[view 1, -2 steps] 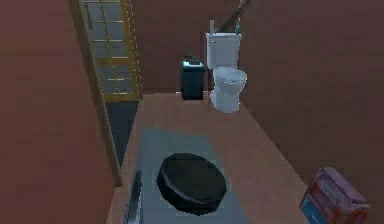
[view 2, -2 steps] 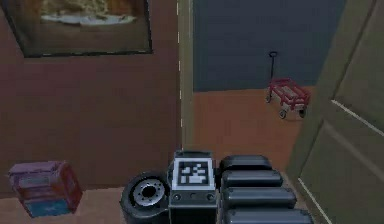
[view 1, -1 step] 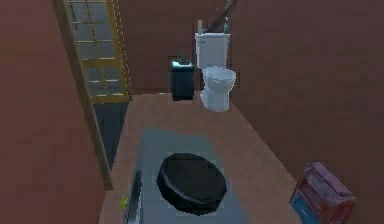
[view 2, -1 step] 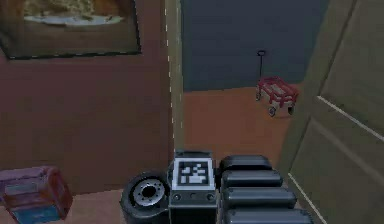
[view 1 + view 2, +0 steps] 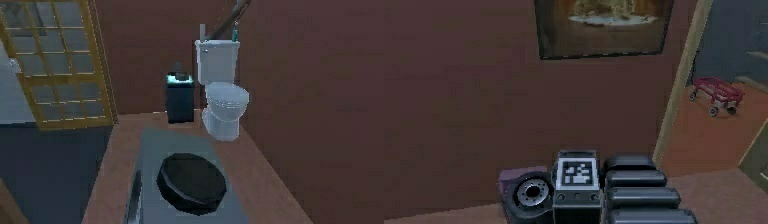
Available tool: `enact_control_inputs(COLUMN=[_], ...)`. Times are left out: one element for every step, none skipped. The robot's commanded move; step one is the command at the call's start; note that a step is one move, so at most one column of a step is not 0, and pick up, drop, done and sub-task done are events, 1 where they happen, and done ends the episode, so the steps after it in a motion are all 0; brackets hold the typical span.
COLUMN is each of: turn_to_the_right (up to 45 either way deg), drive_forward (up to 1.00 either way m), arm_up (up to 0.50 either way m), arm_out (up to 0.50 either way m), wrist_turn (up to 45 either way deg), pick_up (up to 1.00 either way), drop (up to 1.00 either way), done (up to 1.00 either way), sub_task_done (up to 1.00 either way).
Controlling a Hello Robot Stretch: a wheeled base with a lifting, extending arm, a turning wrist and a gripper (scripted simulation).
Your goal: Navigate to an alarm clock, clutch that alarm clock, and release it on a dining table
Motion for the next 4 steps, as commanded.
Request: enact_control_inputs(turn_to_the_right=[21.0,0.0,6.0,0.0], drive_forward=[0.0,0.15,0.0,0.55], arm_up=[0.0,0.0,0.0,0.0], arm_out=[0.0,0.0,0.0,0.0], wrist_turn=[0.0,0.0,0.0,0.0], pick_up=[0.0,0.0,0.0,0.0], drop=[0.0,0.0,0.0,0.0], done=[0.0,0.0,0.0,0.0], sub_task_done=[0.0,0.0,0.0,0.0])
